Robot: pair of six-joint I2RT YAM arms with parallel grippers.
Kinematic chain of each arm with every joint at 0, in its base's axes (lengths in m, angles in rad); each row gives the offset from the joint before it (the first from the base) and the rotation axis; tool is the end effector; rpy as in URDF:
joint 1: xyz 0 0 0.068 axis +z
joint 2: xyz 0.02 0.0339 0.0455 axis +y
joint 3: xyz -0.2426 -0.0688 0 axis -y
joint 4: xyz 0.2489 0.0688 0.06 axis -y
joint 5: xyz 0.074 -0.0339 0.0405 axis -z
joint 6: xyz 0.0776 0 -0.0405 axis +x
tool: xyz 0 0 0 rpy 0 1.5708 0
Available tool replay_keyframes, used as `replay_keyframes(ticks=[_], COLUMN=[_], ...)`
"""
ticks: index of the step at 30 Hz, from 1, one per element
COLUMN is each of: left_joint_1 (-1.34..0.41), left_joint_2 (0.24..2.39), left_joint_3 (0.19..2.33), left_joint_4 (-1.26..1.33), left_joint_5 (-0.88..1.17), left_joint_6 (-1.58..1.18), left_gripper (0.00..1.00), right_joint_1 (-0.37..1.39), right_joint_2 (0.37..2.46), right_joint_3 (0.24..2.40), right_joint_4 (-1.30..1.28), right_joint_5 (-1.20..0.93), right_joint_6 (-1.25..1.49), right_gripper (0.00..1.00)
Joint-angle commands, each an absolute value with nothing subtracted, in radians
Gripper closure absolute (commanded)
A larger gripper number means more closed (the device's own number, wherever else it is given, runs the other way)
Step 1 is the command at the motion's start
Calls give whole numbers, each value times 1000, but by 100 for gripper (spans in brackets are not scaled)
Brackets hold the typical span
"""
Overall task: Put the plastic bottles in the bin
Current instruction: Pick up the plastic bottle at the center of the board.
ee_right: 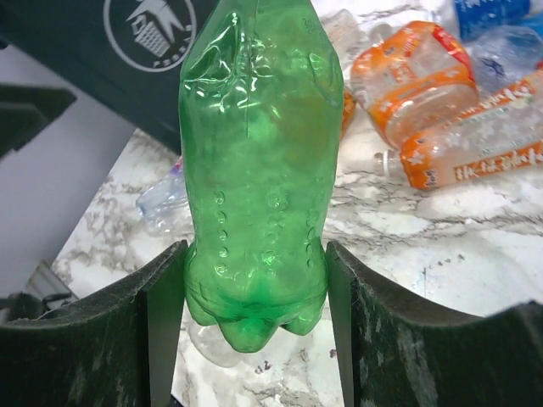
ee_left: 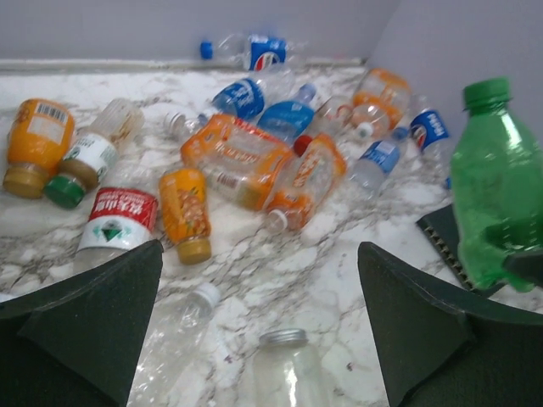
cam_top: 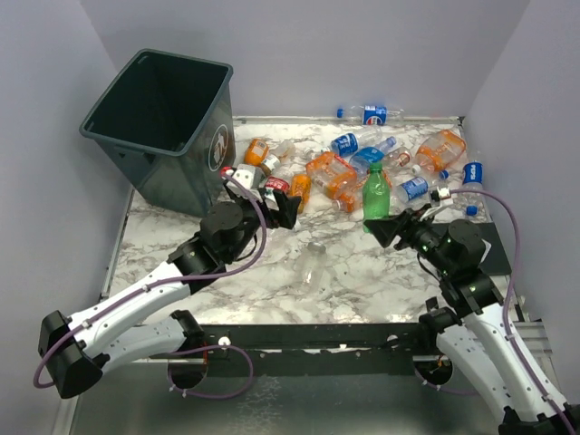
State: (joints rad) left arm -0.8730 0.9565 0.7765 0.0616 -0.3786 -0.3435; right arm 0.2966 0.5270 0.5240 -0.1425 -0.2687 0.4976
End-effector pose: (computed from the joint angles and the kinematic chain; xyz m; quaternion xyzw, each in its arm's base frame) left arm 0.2024 -0.1968 0.3090 0.0716 0.7415 -0.2572 0.6156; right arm 0.1916 0.0801 0.2732 -0.0119 0.7548 0.3441 0.5583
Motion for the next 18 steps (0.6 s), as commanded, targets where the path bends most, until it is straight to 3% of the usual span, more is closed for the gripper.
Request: replay_keyframes(ticks=[1, 5, 11, 18], left_joint_1=[-878, -878, -877, -878], left_joint_2=[911, 967, 1090, 1128], left_joint_3=[790, 830, 970, 1040], left_joint_4=[266, 344, 360, 328], left_joint_5=[-282, -171, -56, -57], left_joint_6=[-375, -386, -465, -572], left_gripper=[1, 1, 1, 1], right_joint_1=[326, 388, 626, 673], right_joint_2=[521, 579, 654, 638], right_joint_3=[562, 551, 568, 517], right_joint_4=[-98, 39, 168, 289], right_joint_5=[-344, -377, -217, -189], right_joint_6=[375, 386, 326, 337], right_gripper=[58, 59, 58, 59])
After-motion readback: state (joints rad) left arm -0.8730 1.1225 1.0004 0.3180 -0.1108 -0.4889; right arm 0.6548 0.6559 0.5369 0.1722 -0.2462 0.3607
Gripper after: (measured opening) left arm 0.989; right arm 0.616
